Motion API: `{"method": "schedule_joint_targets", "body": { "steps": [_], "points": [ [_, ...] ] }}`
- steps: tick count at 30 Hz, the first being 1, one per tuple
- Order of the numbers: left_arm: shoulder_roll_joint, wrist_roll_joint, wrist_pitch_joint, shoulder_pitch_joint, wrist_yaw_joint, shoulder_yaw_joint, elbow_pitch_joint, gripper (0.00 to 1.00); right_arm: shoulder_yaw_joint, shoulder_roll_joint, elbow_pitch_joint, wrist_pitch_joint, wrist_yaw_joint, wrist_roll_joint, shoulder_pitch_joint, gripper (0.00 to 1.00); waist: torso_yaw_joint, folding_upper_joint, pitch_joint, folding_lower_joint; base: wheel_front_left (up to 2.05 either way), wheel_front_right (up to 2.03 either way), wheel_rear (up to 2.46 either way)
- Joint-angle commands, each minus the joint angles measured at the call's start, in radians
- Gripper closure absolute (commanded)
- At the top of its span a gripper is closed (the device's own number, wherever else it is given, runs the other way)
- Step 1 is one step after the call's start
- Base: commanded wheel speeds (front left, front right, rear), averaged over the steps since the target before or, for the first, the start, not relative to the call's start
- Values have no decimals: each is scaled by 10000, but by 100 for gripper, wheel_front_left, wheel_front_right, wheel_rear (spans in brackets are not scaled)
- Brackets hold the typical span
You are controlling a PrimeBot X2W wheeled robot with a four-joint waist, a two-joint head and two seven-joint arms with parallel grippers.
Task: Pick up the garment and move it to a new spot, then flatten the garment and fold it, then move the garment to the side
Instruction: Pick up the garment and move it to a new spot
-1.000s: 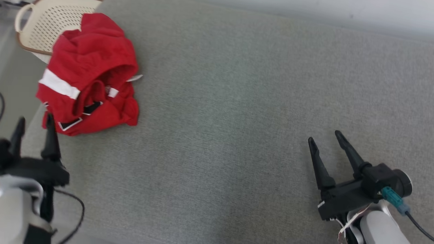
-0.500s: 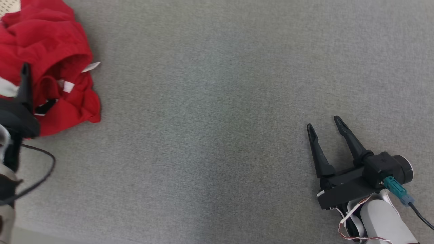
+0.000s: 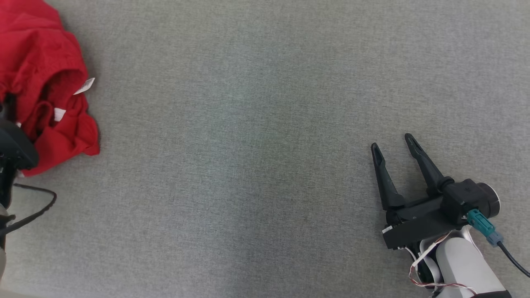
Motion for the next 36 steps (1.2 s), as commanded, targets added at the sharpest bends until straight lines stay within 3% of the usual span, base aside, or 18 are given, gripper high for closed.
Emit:
{"method": "schedule_joint_targets", "body": {
  "steps": [1, 11, 21, 32, 36],
  "points": [
    [53, -109, 79, -94, 3, -87, 169, 100, 0, 18, 193, 23, -10, 89, 49, 0, -76, -1, -21, 0, 0, 0, 0],
    [312, 62, -1012, -701, 2, -874, -284, 100, -113, 395, 256, 12, -8, 207, 234, 0, -327, -1, -693, 0, 0, 0, 0],
    [23, -637, -1691, -1208, 2, -2357, -2178, 100, -212, 988, 400, 10, -8, 384, 678, 0, -808, -1, -2024, 0, 0, 0, 0],
    [-1602, -2036, -2126, 564, 153, -2599, -3343, 100, -128, 1279, 469, 10, -8, 471, 1013, 0, -1893, -1, -3040, 0, 0, 0, 0],
    [-2541, -2571, -2302, 1837, 118, -2667, -3238, 100, -270, 1287, 463, 12, -8, 468, 1237, 0, -2382, -1, -3397, 0, 0, 0, 0]
  ]
}}
